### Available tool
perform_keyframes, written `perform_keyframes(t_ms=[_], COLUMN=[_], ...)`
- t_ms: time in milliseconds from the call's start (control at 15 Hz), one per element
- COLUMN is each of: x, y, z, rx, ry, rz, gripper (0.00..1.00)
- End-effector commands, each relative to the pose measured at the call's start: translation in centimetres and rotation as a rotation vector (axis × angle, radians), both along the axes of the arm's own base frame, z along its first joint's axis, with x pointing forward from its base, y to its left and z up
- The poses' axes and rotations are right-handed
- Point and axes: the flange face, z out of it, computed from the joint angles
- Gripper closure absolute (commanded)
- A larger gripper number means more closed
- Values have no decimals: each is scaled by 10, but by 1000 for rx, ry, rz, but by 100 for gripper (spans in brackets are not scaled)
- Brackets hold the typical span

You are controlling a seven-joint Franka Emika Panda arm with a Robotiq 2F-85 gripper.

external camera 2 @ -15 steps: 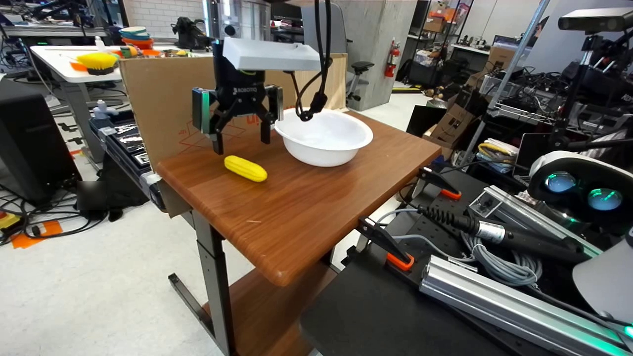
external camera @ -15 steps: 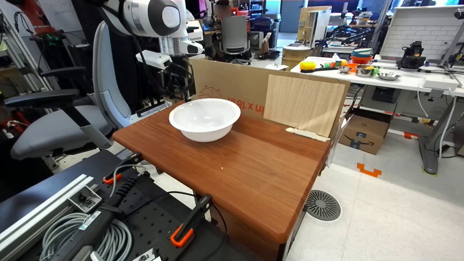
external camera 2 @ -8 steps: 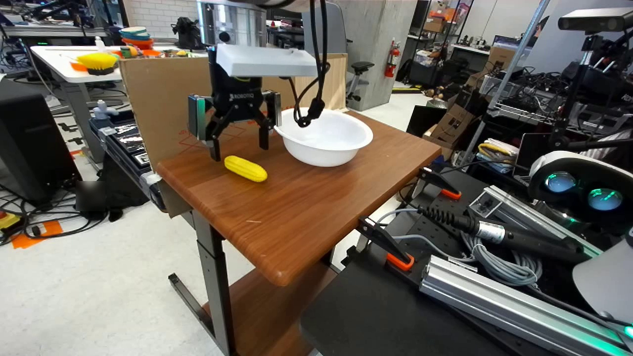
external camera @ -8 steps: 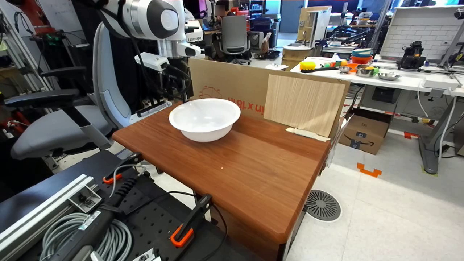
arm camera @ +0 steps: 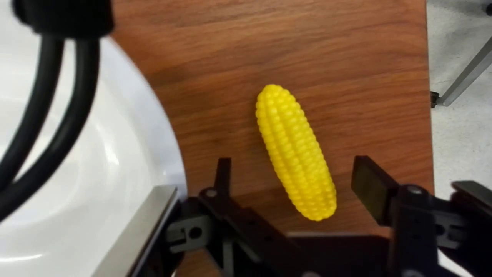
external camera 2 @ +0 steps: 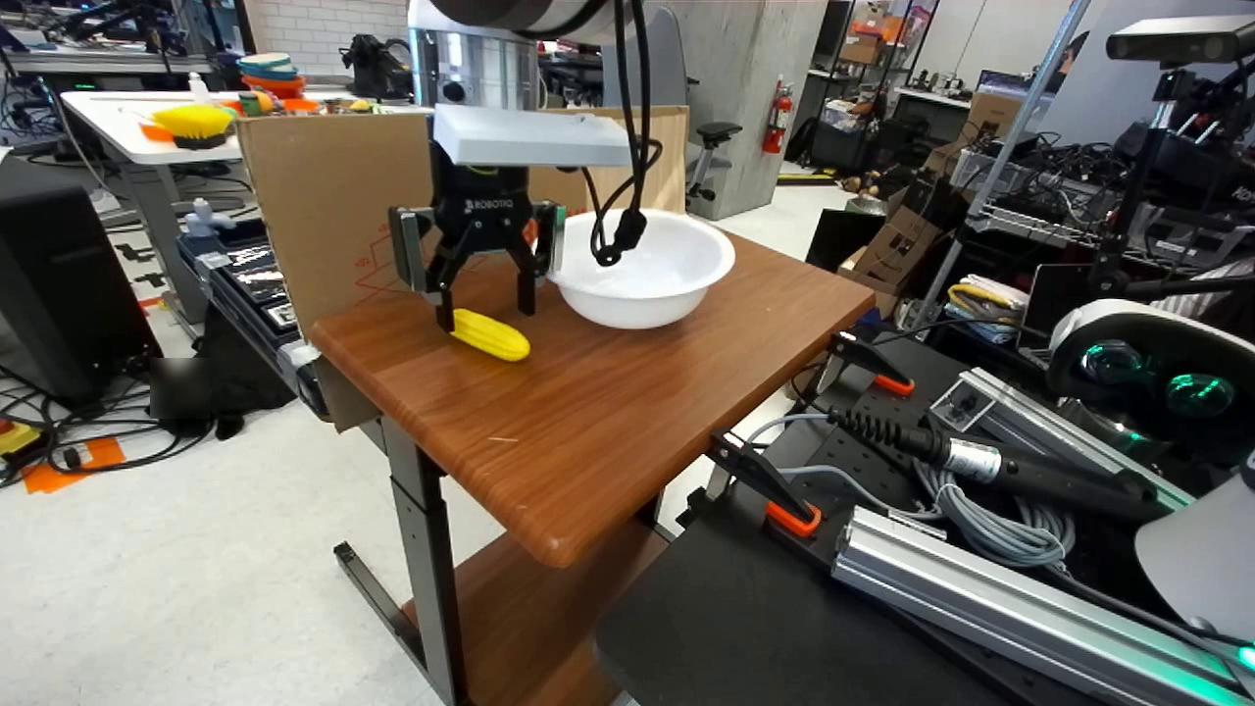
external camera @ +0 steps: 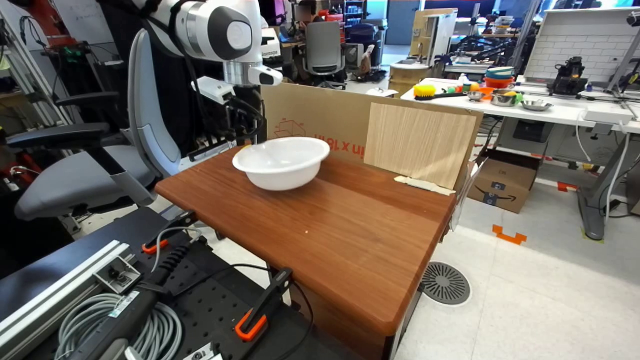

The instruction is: Place the corn toy in the bowl

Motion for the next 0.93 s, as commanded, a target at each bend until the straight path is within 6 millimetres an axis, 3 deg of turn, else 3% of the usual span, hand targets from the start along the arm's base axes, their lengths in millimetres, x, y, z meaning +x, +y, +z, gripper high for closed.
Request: perform_keyframes(t_ms=[0, 333, 667, 867], x=[3, 4, 2, -1], y=[-3, -6, -2, 5], z=[-9, -11, 0, 22], rx=[6, 8, 16, 33], ry=[29, 37, 20, -22], rz=[-34, -52, -47, -28], gripper=[51, 90, 93, 93])
